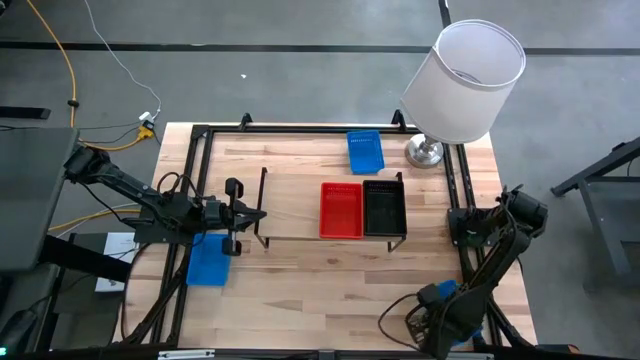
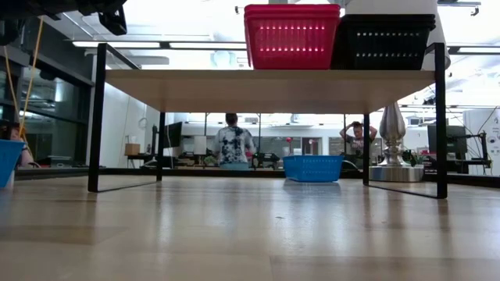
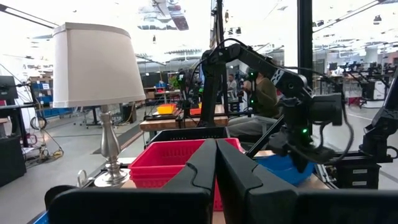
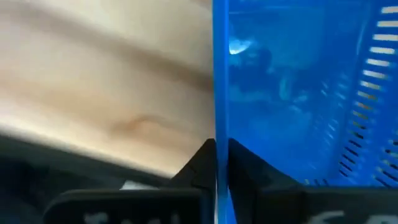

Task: Stack baskets on shelf by color
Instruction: Put the bottom right blue bin on the shelf

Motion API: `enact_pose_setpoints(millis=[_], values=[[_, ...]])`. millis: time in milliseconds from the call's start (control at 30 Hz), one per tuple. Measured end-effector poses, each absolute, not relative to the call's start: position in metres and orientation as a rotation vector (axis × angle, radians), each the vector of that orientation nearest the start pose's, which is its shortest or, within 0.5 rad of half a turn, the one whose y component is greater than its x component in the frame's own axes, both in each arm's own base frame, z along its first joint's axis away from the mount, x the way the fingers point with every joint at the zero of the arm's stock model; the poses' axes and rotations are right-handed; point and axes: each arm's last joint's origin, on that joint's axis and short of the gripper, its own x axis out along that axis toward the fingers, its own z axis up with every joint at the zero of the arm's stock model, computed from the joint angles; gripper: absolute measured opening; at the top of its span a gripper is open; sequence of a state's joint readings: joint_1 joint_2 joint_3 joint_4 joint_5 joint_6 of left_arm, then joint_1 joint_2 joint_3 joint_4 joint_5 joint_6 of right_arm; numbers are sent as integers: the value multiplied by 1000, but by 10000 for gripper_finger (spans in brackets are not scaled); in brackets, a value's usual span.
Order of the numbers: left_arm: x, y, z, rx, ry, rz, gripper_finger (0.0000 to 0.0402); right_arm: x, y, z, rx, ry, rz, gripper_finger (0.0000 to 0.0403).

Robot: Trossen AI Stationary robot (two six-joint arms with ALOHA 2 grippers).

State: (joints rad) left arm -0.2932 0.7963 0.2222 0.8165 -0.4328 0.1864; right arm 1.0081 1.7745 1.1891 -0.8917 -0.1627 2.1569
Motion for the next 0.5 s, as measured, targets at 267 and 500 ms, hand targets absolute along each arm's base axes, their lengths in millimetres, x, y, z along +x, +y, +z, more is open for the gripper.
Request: enact_pose_setpoints(millis=[267, 500], values=[[161, -36, 232, 99, -213, 159, 3, 212, 292, 229, 911, 1414, -253, 3], [161, -37, 233, 102, -221, 128, 3, 266, 295, 269, 308, 966, 346, 2]])
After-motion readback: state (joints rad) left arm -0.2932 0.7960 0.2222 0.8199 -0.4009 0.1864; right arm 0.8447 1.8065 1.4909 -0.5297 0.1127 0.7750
